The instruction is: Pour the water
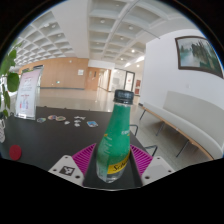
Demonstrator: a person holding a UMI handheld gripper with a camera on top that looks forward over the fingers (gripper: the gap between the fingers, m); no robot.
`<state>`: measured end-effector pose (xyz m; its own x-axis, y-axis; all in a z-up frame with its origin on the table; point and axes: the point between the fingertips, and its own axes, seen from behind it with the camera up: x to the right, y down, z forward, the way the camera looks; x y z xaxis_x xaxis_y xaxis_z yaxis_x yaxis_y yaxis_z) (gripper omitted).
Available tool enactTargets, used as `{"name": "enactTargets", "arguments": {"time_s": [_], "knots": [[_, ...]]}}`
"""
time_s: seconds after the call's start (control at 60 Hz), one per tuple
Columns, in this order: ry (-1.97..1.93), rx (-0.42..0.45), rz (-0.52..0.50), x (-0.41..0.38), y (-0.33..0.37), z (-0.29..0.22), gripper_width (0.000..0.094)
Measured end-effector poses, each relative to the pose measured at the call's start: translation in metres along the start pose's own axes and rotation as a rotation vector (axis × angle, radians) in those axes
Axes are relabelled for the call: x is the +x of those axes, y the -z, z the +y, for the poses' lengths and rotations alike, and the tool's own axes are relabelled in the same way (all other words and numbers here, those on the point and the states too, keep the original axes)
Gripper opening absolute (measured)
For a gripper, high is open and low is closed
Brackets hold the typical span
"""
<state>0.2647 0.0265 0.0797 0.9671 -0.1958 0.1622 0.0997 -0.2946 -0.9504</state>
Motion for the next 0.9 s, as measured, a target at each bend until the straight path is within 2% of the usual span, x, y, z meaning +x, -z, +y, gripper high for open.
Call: {"name": "enactTargets", "arguments": {"time_s": [0.017, 0.2, 0.35, 0.517, 0.7, 0.833, 0.9], "knots": [[0.003, 0.004, 0.012, 0.003, -0.002, -0.001, 0.0558], [0.011, 0.01, 0.036, 0.009, -0.008, -0.003, 0.043], [0.096, 0.017, 0.105, 0.019, 0.009, -0.015, 0.0414], [0.264, 0.079, 0.314, 0.049, 0.045, -0.087, 0.0415], [0.57, 0.269, 0.475, 0.014, 0.095, -0.22, 0.0415], [0.911, 0.463, 0.545, -0.071, 0.132, -0.313, 0.0415], [1.108, 0.569, 0.565, -0.13, 0.149, -0.343, 0.0415]]}}
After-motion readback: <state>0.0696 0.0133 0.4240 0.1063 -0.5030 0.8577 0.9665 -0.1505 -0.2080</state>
